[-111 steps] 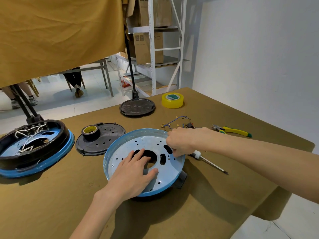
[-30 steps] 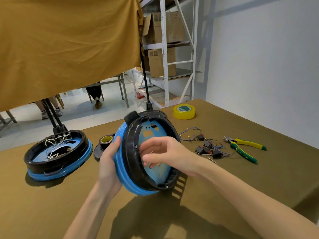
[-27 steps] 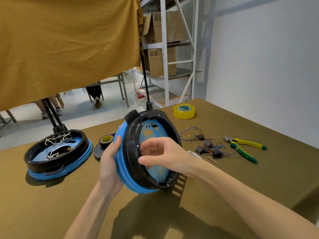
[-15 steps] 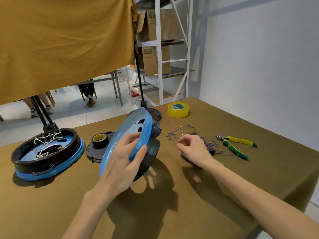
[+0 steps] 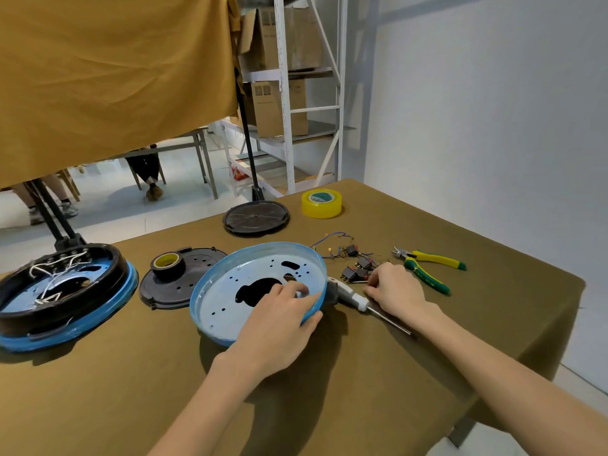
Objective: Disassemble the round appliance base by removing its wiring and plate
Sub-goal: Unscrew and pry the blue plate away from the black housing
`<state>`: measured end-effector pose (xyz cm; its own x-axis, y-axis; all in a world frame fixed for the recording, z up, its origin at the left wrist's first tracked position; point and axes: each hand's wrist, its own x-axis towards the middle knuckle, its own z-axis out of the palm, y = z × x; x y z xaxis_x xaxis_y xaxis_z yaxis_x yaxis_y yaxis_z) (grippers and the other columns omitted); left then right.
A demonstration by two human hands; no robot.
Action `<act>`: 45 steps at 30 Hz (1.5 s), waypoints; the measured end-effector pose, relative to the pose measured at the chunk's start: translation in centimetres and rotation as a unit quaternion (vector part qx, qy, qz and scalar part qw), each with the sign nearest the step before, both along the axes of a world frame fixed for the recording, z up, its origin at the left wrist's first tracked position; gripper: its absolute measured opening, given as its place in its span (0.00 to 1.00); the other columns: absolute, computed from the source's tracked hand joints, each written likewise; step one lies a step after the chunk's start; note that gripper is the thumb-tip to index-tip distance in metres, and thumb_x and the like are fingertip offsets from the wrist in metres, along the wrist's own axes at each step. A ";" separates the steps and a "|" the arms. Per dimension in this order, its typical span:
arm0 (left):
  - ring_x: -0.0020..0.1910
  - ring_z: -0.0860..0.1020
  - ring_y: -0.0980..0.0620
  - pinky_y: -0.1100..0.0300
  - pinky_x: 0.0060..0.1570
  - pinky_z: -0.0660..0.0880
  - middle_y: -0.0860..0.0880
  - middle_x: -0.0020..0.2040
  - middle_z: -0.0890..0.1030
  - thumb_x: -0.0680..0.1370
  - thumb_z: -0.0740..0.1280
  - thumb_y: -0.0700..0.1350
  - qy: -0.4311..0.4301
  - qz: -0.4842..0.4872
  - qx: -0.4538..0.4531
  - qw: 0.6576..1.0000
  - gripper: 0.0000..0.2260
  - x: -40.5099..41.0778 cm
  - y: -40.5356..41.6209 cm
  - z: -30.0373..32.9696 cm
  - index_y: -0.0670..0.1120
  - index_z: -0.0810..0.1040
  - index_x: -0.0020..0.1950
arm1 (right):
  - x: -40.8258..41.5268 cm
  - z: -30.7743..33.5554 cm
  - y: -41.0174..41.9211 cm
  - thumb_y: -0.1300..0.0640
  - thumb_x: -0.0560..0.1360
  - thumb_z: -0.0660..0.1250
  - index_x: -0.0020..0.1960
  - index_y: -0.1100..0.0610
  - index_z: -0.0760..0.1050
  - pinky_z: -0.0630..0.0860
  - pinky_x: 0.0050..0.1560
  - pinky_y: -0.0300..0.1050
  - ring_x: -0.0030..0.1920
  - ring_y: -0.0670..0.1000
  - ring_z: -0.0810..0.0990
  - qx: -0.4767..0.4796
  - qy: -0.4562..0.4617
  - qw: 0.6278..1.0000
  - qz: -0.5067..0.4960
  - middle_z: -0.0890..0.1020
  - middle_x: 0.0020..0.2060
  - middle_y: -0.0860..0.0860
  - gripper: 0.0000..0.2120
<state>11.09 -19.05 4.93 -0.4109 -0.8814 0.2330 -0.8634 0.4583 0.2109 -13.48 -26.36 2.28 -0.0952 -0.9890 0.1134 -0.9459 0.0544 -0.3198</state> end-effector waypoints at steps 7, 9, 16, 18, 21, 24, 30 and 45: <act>0.70 0.67 0.56 0.55 0.71 0.65 0.60 0.73 0.71 0.76 0.70 0.65 0.015 -0.043 0.075 0.996 0.32 2.2 0.3 -0.4 0.62 0.66 0.78 | 0.7 -0.1 0.6 0.57 0.80 0.69 0.50 0.55 0.81 0.74 0.43 0.41 0.43 0.47 0.78 -0.049 -0.127 0.989 0.058 0.83 0.46 0.51 0.03; 0.67 0.68 0.58 0.55 0.69 0.68 0.62 0.71 0.70 0.71 0.73 0.67 0.019 -0.031 0.095 0.995 0.38 4.6 0.2 -0.2 0.63 0.64 0.79 | 1.6 0.7 1.6 0.57 0.80 0.70 0.52 0.52 0.80 0.72 0.40 0.34 0.42 0.45 0.78 -0.084 -0.221 0.968 0.083 0.82 0.43 0.47 0.01; 0.64 0.67 0.62 0.60 0.65 0.73 0.65 0.66 0.69 0.72 0.75 0.63 0.060 -0.014 0.081 0.995 0.33 6.2 0.5 -1.3 0.62 0.69 0.75 | 7.0 4.6 4.1 0.61 0.75 0.75 0.47 0.56 0.83 0.82 0.40 0.41 0.38 0.48 0.85 -0.089 -0.370 0.894 0.238 0.86 0.36 0.49 0.02; 0.64 0.67 0.62 0.60 0.65 0.73 0.65 0.66 0.70 0.72 0.75 0.63 0.065 -0.018 0.080 0.994 0.32 6.5 0.5 -1.5 0.62 0.70 0.74 | 7.9 5.1 4.0 0.60 0.74 0.76 0.45 0.57 0.85 0.79 0.40 0.37 0.37 0.45 0.84 -0.045 -0.322 0.899 0.294 0.86 0.36 0.48 0.01; 0.63 0.67 0.63 0.59 0.65 0.73 0.65 0.66 0.71 0.72 0.75 0.62 0.057 -0.025 0.062 0.996 0.28 6.6 0.6 -1.8 0.62 0.73 0.71 | 8.7 5.2 3.7 0.56 0.74 0.77 0.43 0.55 0.85 0.76 0.39 0.35 0.37 0.42 0.81 0.012 -0.205 0.911 0.359 0.85 0.36 0.46 0.03; 0.61 0.68 0.62 0.61 0.62 0.73 0.65 0.64 0.72 0.73 0.75 0.60 0.050 -0.031 0.042 0.997 0.24 6.3 0.8 -2.0 0.62 0.76 0.68 | 8.8 5.7 3.3 0.54 0.74 0.76 0.43 0.54 0.84 0.79 0.39 0.37 0.36 0.43 0.83 0.066 -0.189 0.908 0.369 0.85 0.35 0.46 0.04; 0.55 0.70 0.60 0.64 0.54 0.73 0.64 0.58 0.72 0.75 0.74 0.59 0.035 -0.039 0.039 0.998 0.19 6.1 0.9 -1.9 0.65 0.78 0.66 | 8.8 6.3 2.4 0.54 0.75 0.74 0.44 0.55 0.82 0.83 0.45 0.44 0.38 0.46 0.86 0.143 -0.171 0.890 0.398 0.86 0.35 0.49 0.05; 0.55 0.71 0.60 0.67 0.53 0.70 0.66 0.57 0.70 0.77 0.72 0.59 0.048 -0.045 0.049 0.997 0.17 6.0 1.1 -1.8 0.65 0.80 0.65 | 9.1 6.8 1.6 0.55 0.74 0.77 0.44 0.57 0.83 0.81 0.47 0.44 0.41 0.46 0.85 0.210 -0.167 0.866 0.422 0.87 0.39 0.50 0.06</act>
